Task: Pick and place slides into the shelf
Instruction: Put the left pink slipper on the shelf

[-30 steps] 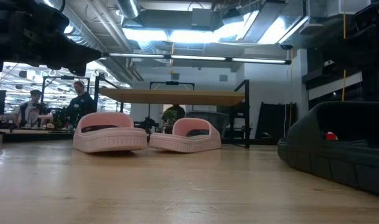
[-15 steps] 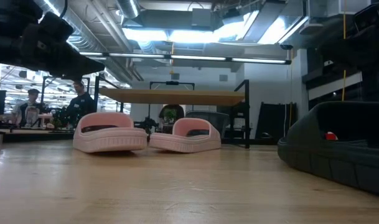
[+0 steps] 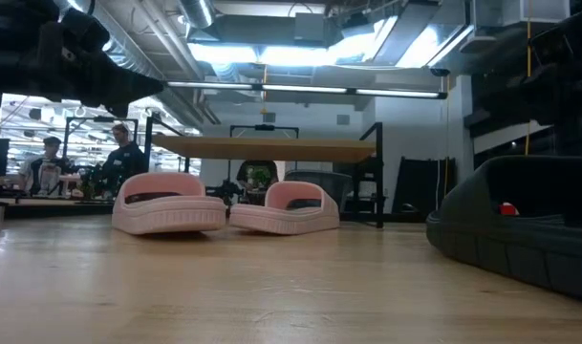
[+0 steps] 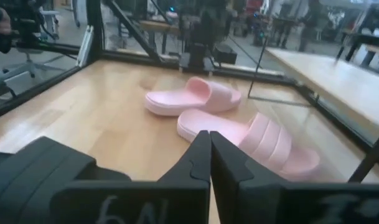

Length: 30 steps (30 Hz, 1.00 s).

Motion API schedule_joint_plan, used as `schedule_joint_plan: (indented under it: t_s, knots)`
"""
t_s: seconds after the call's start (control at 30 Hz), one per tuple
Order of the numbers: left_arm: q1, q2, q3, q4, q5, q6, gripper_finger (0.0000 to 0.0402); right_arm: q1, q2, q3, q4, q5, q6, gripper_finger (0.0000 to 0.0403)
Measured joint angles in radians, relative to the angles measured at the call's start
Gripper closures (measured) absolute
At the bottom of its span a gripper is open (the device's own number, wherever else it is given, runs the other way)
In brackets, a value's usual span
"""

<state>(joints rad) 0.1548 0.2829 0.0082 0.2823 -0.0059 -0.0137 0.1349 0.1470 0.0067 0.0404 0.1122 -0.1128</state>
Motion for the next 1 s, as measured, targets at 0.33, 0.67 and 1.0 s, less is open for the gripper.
schedule_joint_plan:
  t_s: [0.33,0.67,1.0]
  knots:
    - [0.000,0.007,0.000,-0.005,0.122,0.023,0.0401,0.000,0.008,0.000,0.059,0.017,0.031,0.0397]
    - [0.000,0.007,0.000,-0.004,0.129,0.025,0.0401,0.000,0.008,0.057,0.035,0.082,0.027,0.0396]
    - [0.000,0.007,0.000,-0.004,0.129,0.026,0.0401,0.000,0.100,0.180,-0.068,0.105,0.030,0.0400]
